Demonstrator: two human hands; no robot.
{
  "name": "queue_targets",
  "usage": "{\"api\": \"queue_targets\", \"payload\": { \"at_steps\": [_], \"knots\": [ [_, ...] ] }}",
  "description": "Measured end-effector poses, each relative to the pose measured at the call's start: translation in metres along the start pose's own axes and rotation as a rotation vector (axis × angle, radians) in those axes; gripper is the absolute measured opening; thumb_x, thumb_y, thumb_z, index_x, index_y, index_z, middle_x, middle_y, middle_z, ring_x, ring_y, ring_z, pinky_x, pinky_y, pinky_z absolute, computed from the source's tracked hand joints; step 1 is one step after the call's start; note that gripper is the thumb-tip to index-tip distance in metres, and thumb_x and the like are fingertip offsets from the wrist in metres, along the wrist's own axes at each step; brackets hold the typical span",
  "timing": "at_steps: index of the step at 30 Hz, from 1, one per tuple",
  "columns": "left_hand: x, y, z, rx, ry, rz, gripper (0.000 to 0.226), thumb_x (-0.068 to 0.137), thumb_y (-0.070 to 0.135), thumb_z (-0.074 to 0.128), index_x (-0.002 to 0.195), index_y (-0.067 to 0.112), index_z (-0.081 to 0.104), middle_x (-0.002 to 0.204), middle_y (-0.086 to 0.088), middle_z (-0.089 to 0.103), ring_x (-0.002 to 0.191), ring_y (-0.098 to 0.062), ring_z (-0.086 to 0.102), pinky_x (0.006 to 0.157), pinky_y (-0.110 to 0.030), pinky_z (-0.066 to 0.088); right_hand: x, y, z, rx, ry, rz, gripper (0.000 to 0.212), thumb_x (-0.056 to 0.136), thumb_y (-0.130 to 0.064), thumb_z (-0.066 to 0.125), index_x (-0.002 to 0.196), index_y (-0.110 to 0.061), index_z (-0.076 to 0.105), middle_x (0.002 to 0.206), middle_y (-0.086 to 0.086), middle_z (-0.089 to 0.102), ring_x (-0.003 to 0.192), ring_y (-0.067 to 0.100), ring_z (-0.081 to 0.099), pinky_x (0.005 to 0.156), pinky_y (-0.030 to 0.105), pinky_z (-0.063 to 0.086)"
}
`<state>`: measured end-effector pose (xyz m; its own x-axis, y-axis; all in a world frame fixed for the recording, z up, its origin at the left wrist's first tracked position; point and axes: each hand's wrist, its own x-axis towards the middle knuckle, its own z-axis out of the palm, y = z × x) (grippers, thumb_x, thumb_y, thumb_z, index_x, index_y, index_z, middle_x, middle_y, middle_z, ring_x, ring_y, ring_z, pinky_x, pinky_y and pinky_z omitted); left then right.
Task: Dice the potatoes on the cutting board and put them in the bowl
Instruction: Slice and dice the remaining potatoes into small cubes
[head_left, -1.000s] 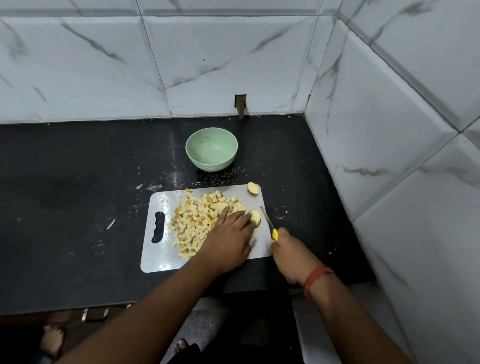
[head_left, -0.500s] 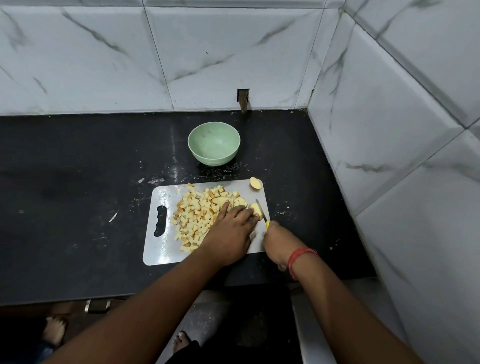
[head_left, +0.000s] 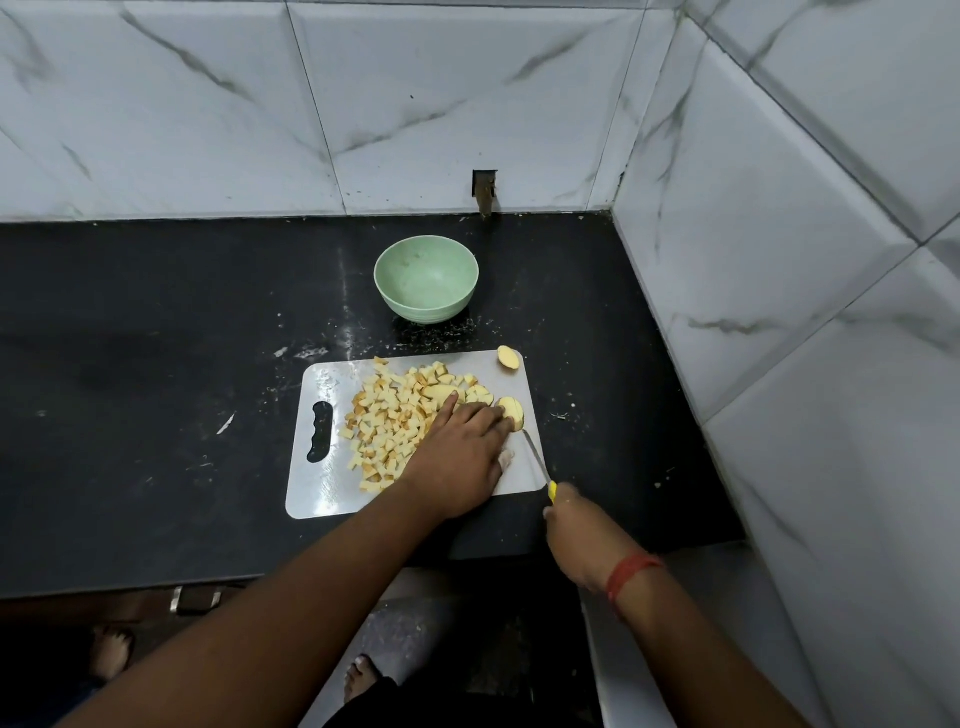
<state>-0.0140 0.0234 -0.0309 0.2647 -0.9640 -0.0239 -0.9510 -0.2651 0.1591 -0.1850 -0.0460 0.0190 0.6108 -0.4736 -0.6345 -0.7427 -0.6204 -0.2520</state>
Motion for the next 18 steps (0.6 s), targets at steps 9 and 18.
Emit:
{"api": "queue_targets", "payload": {
  "at_steps": [9,18],
  "knots": [
    [-0.006,-0.006,0.0,0.003,-0.069,0.01,0.06,0.109,0.047,0.03,0.161,0.018,0.03,0.169,0.002,0.025,0.156,-0.019,0.014,0.127,-0.05,-0.006,0.021,-0.014,-0.027,0.216,0.232,0.056,0.025,0.101,-0.012,0.039,0.124,-0.003,0.044,0.116,0.018,0.062,0.097,0.029,0.061,0.072,0.026,0.039],
    [-0.004,-0.004,-0.002,0.04,-0.103,0.006,0.061,0.109,0.049,0.027,0.162,0.019,0.029,0.169,0.002,0.023,0.157,-0.021,0.012,0.127,-0.052,-0.005,0.042,-0.028,-0.029,0.177,0.177,0.028,0.033,0.098,-0.009,0.041,0.129,0.002,0.045,0.124,0.023,0.055,0.114,0.037,0.056,0.079,0.034,0.04]
  ]
}}
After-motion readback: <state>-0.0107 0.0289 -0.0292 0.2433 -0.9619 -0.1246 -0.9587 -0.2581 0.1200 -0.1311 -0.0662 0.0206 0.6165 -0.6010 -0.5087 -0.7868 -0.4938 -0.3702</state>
